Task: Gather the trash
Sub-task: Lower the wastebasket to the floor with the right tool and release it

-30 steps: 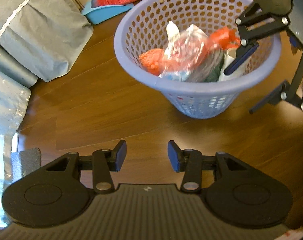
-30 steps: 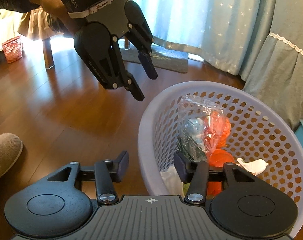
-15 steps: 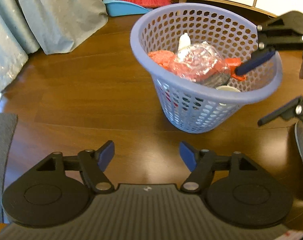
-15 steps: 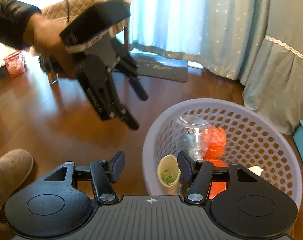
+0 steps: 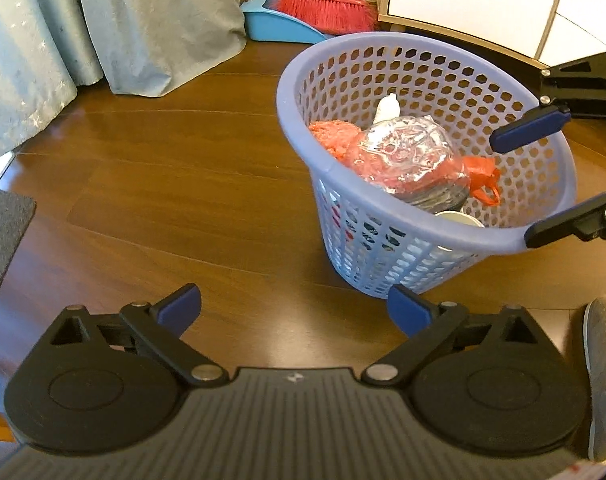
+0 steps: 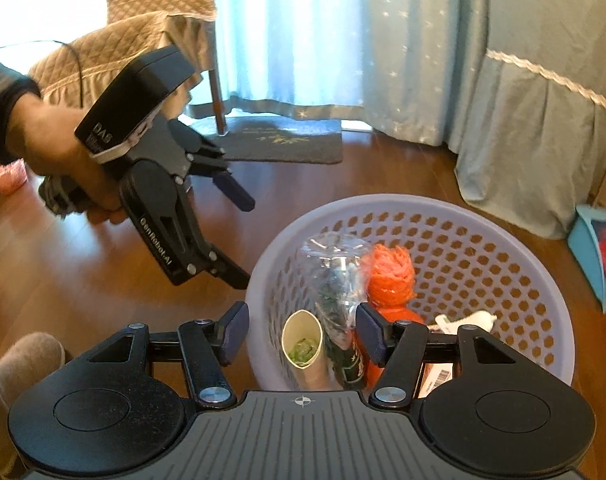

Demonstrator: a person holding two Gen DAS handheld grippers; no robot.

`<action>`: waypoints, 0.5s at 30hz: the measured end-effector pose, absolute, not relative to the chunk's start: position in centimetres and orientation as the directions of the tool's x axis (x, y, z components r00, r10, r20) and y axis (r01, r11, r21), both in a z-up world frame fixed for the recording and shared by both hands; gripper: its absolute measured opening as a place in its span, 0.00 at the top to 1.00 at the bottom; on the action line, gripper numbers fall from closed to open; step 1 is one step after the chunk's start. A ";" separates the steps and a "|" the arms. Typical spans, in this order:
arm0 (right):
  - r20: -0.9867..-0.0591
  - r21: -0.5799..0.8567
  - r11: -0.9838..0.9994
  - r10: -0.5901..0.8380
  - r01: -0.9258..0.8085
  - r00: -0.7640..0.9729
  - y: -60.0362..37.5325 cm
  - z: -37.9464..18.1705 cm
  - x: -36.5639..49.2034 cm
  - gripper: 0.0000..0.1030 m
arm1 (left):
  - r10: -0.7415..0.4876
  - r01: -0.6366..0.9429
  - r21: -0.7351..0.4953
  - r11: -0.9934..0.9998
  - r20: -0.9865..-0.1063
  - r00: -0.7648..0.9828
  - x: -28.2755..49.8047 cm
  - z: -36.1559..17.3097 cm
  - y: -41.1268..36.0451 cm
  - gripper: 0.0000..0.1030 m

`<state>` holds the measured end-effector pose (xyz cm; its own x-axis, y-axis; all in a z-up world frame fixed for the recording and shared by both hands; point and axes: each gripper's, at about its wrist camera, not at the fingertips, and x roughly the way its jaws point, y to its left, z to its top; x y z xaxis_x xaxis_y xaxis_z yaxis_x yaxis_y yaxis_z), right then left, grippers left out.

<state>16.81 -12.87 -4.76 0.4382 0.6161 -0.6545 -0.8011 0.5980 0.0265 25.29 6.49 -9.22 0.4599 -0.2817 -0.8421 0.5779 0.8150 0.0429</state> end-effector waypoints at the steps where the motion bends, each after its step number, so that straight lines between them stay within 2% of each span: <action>1: -0.656 0.032 0.603 0.615 -0.797 0.438 -12.9 -4.6 16.9 0.45 | -0.284 0.579 0.041 0.814 -0.842 0.459 25.2 -9.3 6.4 0.04; 3: -0.654 0.044 0.612 0.615 -0.790 0.440 -13.0 -4.3 17.0 0.45 | -0.285 0.580 0.041 0.814 -0.841 0.459 25.1 -9.3 6.4 0.01; 15: -0.666 0.100 0.616 0.625 -0.781 0.408 -12.7 -3.6 17.3 0.45 | -0.226 0.453 0.011 0.891 -0.856 0.465 23.5 -8.9 8.0 0.01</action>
